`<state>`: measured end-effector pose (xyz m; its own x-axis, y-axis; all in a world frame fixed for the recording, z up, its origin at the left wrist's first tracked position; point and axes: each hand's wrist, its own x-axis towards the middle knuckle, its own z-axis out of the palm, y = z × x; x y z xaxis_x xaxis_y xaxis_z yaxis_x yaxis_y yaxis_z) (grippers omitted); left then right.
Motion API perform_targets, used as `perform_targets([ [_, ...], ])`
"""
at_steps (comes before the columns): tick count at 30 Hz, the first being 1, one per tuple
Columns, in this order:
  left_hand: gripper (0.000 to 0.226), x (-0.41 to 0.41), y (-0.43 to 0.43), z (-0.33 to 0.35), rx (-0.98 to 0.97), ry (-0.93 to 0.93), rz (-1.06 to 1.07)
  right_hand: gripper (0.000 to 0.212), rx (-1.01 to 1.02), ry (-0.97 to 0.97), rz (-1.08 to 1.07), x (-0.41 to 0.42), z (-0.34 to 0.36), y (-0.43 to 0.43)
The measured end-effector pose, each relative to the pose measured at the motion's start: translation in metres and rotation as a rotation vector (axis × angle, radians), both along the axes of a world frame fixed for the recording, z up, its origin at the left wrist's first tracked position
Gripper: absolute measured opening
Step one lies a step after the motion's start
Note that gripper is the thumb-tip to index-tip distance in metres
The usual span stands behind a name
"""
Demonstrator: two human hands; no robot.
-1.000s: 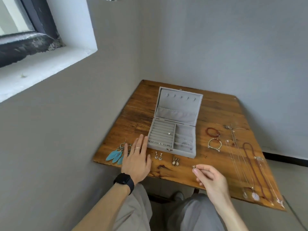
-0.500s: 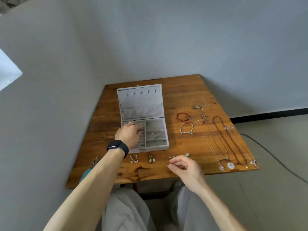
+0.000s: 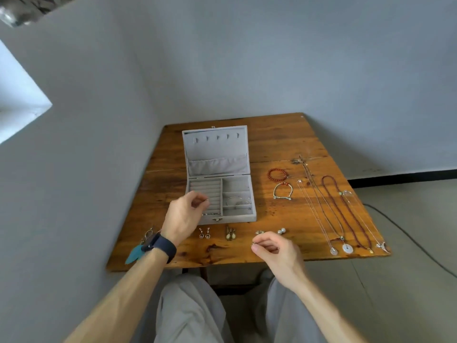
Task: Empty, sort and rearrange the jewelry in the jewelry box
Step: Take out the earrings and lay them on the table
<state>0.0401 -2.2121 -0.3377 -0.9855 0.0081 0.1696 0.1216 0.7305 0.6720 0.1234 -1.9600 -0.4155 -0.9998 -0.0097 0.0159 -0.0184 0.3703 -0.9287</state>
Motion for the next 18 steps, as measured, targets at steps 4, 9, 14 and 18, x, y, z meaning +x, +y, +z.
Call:
perform_targets([
  [4,0.011,0.06,-0.016,-0.023,0.065,-0.009,0.064,0.014,0.102,0.042,-0.004,0.005,0.002,-0.022],
  [9,0.018,0.092,-0.024,-0.05,-0.05,-0.059,0.103,0.009,0.213,0.148,0.074,0.01,0.01,-0.072],
  [14,0.019,0.093,-0.025,-0.054,-0.115,-0.004,0.102,0.015,0.408,0.244,0.087,0.007,0.01,-0.104],
  [18,0.018,0.095,-0.026,-0.056,-0.111,0.006,0.093,0.012,0.462,0.266,0.08,0.003,0.006,-0.108],
])
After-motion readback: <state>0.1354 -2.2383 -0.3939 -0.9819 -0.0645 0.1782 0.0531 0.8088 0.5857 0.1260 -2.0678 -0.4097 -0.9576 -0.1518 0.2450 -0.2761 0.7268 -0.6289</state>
